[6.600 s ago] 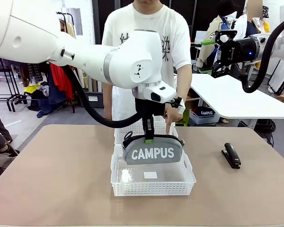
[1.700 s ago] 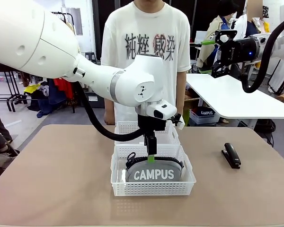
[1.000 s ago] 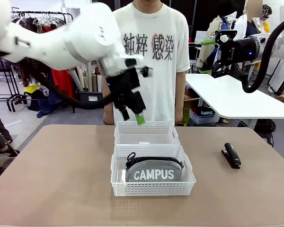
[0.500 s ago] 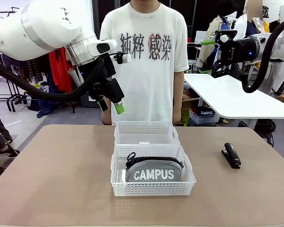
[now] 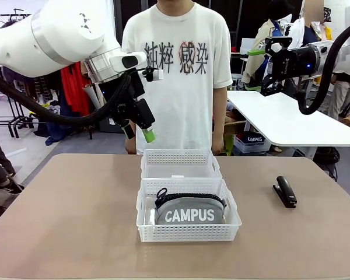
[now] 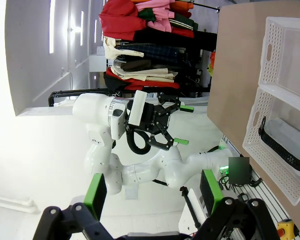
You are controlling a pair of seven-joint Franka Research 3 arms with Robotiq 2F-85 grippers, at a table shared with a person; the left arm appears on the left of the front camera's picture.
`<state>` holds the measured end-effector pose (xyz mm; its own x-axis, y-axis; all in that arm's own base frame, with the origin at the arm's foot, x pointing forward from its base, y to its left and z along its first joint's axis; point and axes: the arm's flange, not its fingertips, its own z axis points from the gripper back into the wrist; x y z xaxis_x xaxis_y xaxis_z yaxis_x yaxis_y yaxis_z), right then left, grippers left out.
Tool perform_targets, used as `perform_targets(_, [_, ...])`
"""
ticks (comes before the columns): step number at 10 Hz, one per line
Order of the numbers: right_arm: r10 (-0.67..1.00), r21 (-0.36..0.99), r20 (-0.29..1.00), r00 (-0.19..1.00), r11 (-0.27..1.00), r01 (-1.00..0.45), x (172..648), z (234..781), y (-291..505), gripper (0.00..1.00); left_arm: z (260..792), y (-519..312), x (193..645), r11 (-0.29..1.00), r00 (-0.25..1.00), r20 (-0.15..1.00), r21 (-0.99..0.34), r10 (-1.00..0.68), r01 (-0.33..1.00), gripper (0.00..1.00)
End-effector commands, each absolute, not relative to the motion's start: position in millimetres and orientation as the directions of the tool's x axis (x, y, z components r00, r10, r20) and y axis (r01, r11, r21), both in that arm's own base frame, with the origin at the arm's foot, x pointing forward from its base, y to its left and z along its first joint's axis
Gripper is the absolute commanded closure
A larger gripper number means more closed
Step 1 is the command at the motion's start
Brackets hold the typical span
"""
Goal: Distribute items into two baskets.
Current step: Pick up the Stapler that the person points to.
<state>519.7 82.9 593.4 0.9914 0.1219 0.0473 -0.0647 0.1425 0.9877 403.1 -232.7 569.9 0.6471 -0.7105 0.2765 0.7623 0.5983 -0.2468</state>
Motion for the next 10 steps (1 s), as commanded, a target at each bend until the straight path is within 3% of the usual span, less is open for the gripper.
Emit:
perform_targets(1, [0.128,0.985,0.052,0.990,0.156,-0.072,519,596,82,0.00,579,-228,404,0.635,0.710,0.276,-0.319,-0.648,0.703,0.00])
perform_targets(5, [0.128,0.985,0.052,0.990,0.156,-0.072,519,596,82,0.00,609,-180,417,0.731,0.912,0.210,-0.546,-0.352,0.408,0.00])
perform_targets(10, [0.128,0.985,0.052,0.990,0.156,-0.072,519,596,82,0.00,634,-119,419,0.592,0.986,0.157,-0.789,-0.063,0.164,0.00])
